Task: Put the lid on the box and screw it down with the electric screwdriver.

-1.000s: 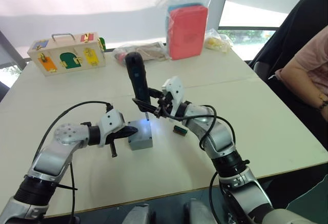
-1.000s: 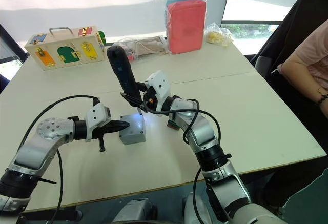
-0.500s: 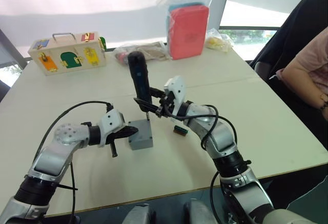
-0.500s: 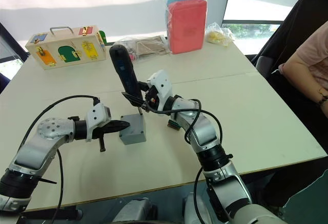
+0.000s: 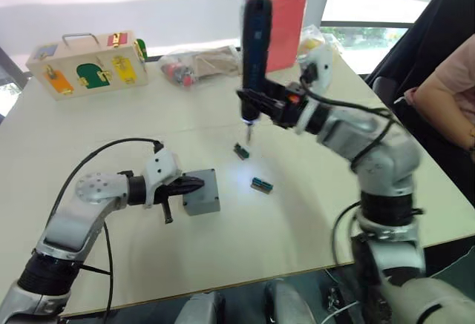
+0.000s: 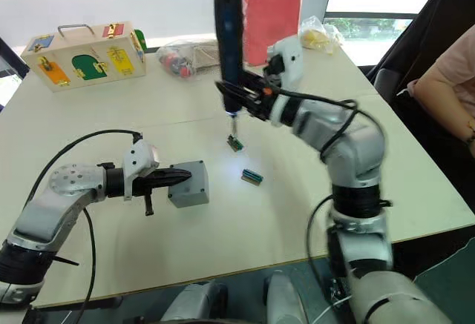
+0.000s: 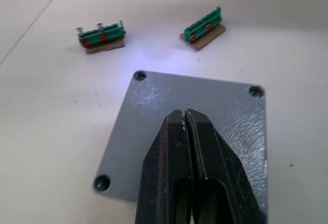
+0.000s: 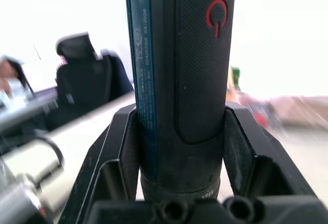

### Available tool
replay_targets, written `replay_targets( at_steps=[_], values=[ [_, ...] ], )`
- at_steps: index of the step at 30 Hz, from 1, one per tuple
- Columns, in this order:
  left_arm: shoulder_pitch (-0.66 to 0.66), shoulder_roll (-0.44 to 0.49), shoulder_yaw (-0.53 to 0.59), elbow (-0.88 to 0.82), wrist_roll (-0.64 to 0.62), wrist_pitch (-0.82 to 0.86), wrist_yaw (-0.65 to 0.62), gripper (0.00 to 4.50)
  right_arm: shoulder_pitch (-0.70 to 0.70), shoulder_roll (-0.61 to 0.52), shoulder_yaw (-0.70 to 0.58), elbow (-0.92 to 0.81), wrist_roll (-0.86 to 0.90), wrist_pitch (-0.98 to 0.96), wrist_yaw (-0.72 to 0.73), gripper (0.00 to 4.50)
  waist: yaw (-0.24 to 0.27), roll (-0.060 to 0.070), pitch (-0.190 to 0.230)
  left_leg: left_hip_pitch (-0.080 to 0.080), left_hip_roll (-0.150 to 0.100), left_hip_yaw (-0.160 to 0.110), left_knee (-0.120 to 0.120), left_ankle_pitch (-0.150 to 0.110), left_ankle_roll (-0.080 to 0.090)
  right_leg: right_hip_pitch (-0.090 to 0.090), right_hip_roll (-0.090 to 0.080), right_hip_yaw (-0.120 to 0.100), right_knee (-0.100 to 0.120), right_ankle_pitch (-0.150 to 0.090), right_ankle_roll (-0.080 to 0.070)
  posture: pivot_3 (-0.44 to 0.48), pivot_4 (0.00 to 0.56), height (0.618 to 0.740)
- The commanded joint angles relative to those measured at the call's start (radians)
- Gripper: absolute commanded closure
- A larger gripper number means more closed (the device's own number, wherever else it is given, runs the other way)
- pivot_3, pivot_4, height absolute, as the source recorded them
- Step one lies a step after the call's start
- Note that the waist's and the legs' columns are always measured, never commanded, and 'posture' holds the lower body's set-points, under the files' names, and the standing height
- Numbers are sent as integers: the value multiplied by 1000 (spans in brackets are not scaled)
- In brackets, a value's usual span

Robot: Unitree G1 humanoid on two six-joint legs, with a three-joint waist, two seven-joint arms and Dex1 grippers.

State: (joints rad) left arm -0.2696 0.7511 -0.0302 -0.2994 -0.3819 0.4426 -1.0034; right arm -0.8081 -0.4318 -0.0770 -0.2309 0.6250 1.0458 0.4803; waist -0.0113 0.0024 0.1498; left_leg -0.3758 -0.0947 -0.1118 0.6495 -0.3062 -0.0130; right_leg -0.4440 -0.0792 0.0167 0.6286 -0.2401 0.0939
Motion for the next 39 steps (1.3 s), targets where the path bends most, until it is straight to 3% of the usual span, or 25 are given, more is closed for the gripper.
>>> replay_targets(
  at_steps=[1, 5, 10, 21, 23, 27, 29, 35, 39],
  values=[
    [-26, 30, 65, -82, -71, 41, -13, 4500, -60, -120, -8, 44, 0, 207, -14, 2667, 0, -2, 5, 0, 0, 0, 0, 0, 0, 0, 0, 0, 0, 0, 0, 0, 150, 740],
    [-27, 66, 107, -129, -121, 76, -24, 4500, -122, -277, 114, 121, -22, 407, 28, 2667, -7, 1, 15, 0, 0, 2, 0, 0, 1, 0, -1, 1, 0, 0, 0, 0, 150, 740],
    [-27, 91, 145, -171, -173, 110, -20, 4500, -163, -383, 284, 197, -57, 507, 68, 2667, -6, 1, 21, -1, 2, 3, -1, 0, 0, -2, 1, 1, 0, 0, 0, 0, 150, 740],
    [-3, 89, 172, -220, -214, 129, 25, 4500, -193, -326, 469, 531, -202, 440, 88, 2667, -1, -4, 22, -1, 1, 3, 4, 0, 1, 0, 0, 0, 0, 1, -1, 0, 150, 740],
    [-4, 85, 168, -221, -210, 127, 36, 4500, -205, -316, 481, 572, -222, 411, 103, 1726, -3, -8, 21, 1, 1, 3, 5, 0, 1, 3, 0, 0, 0, 2, -1, 0, 150, 740],
    [-4, 79, 158, -218, -204, 126, 55, 4500, -239, -324, 495, 611, -263, 346, 145, 334, 0, -8, 21, 1, 1, 3, 11, -2, 3, 6, 1, 0, 0, 6, 0, 0, 150, 740],
    [-5, 75, 155, -201, -193, 120, 66, 4500, -252, -343, 501, 591, -299, 281, 160, 65, 3, -8, 22, 1, 1, 2, 13, -4, 7, 7, 1, -1, 1, 6, 0, 0, 150, 740],
    [11, 89, 183, -133, -169, 116, 84, 4500, -284, -391, 457, 355, -309, 159, 261, 65, -6, -6, 23, -10, 1, 3, 13, -1, 1, -5, 1, -1, 1, 6, 0, 0, 150, 740],
    [47, 91, 165, -54, -114, 67, 76, 4500, -238, -323, 344, 227, -254, 131, 263, 1041, -11, -5, 23, -15, 2, 4, 13, 0, -1, -15, 3, 1, 4, 6, 0, 0, 150, 740]
  ],
)
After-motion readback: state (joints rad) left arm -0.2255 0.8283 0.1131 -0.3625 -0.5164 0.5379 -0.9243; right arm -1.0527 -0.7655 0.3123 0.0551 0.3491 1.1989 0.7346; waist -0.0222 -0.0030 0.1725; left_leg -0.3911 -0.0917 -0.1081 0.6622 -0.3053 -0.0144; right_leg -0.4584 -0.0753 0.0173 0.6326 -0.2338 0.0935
